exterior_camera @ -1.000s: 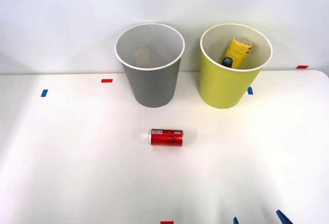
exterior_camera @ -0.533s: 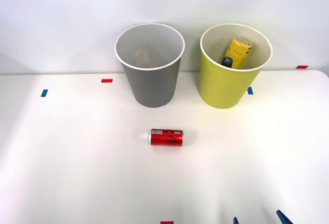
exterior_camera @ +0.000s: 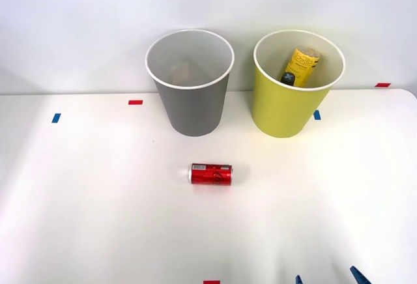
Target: Put cans in the gray bin, plastic bottles in the light green bin
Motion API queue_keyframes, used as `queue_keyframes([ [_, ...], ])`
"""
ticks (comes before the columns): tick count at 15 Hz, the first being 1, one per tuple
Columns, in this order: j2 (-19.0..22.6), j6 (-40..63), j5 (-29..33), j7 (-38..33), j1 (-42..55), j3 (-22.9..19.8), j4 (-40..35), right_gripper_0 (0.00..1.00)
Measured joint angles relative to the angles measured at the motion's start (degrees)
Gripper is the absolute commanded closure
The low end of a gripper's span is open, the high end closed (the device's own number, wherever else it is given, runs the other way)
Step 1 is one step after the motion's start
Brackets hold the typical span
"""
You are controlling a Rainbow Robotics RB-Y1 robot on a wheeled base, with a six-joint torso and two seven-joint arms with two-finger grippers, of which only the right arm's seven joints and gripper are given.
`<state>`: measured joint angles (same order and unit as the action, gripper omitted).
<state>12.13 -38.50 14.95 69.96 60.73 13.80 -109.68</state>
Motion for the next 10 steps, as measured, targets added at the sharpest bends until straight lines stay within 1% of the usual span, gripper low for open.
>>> queue_keyframes([
  [10,0.0,0.0,0.0,0.0,0.0,0.0,0.0,0.0],
])
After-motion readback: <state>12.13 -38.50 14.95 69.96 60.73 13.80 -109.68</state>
